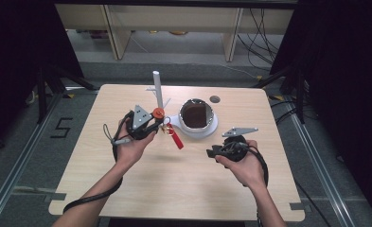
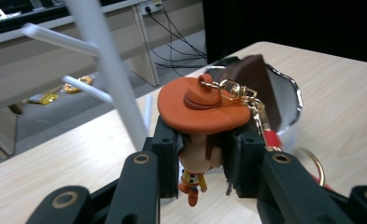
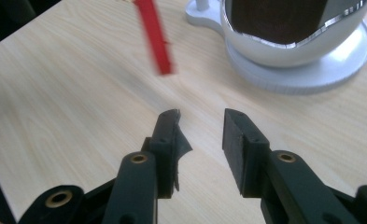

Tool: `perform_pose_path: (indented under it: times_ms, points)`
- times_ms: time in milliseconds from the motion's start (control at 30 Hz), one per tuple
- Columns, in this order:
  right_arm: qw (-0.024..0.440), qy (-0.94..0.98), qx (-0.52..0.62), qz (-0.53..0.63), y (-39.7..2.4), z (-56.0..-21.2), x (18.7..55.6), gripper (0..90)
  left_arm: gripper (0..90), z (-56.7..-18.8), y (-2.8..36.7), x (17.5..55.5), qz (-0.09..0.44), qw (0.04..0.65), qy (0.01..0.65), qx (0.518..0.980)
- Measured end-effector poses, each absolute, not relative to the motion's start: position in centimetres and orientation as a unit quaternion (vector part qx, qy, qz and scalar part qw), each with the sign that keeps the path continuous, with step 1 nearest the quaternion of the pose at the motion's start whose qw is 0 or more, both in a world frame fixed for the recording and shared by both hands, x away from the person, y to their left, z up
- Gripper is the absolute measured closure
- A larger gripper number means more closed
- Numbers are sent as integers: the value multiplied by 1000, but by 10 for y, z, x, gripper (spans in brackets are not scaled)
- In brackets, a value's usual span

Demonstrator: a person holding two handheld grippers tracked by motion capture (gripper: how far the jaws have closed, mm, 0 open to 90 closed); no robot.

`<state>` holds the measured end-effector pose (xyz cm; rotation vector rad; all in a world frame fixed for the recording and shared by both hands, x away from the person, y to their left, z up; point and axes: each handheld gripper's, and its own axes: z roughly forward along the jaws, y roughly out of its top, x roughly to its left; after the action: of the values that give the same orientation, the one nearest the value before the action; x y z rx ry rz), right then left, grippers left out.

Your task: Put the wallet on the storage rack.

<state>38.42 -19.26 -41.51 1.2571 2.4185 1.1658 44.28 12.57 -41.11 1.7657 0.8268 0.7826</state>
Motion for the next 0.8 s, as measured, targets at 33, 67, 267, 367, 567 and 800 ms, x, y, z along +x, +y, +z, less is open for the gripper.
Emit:
perform_pose_path:
  times_ms: [33,67,267,367,567,800]
  points:
    - [90,811,426,391,-194,-422,384,667,679,-410,127,443,325,497,344,727]
    - [89,807,429,396,-194,-426,383,666,679,-408,129,444,328,497,346,725]
    - [127,786,436,419,-202,-454,379,653,679,-399,143,451,336,492,368,714]
    - [137,786,432,420,-205,-462,380,649,679,-395,149,456,342,483,378,712]
    - [132,772,447,432,-203,-470,378,645,678,-392,161,468,352,466,403,705]
    - [130,776,446,426,-205,-476,378,632,678,-389,171,479,352,456,430,695]
